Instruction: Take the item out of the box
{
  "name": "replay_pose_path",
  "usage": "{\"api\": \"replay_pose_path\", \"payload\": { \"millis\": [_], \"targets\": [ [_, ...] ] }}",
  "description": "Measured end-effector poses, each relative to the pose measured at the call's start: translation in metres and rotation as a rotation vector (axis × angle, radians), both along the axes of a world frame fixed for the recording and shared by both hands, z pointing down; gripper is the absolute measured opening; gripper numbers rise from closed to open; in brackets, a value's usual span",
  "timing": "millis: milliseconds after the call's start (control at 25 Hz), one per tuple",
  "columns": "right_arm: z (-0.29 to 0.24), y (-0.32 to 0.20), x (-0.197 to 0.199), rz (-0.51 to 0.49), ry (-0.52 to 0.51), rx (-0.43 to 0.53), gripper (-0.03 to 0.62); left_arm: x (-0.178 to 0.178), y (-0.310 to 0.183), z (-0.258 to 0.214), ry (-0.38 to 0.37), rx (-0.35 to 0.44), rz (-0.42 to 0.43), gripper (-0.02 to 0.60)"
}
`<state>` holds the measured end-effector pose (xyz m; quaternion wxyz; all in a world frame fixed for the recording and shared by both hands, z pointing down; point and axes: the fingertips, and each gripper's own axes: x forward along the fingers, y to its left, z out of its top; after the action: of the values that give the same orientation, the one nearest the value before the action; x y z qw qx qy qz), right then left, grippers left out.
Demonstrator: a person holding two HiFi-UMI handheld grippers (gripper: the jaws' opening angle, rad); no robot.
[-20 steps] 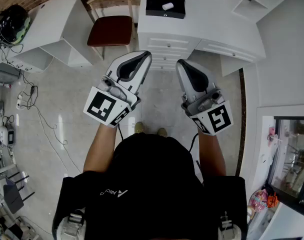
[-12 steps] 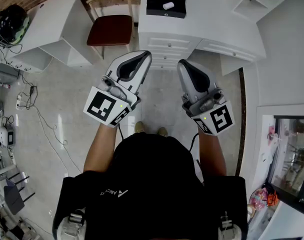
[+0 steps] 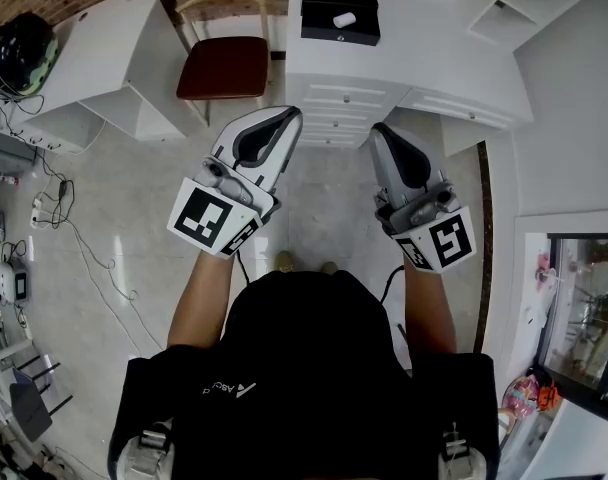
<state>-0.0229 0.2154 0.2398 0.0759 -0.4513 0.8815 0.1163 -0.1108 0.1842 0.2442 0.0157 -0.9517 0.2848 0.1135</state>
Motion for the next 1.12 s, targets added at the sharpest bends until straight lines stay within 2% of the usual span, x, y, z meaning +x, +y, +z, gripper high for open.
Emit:
{"api": "replay_pose_path", "payload": {
  "millis": [240,560,840,1000,1120],
  "targets": [
    [0.001,-0.025,-0.012,0.029,0.015,-0.012,0.0,-0.019,-0.03,-0.002,0.007,0.007,0.018,-0.002],
    [0.008,-0.08,0.011,0.039,0.014,-0.012,0.0,-0.002,-0.084,0.008,0.002,-0.002,0.023,-0.002],
    [0.021,-0.174,0.057,0.001,0.04,-0.005,0.0,0.033,-0.172,0.018,-0.043,-0.002,-0.022,-0.002],
    [0.027,-0.243,0.094,-0.04,0.087,-0.014,0.0,0.06,-0.236,0.023,-0.058,-0.014,-0.067,-0.002],
    [0.042,-0.293,0.114,-0.093,0.16,-0.039,0.001,0.082,-0.281,0.026,-0.068,-0.015,-0.098,-0.002]
  ]
}}
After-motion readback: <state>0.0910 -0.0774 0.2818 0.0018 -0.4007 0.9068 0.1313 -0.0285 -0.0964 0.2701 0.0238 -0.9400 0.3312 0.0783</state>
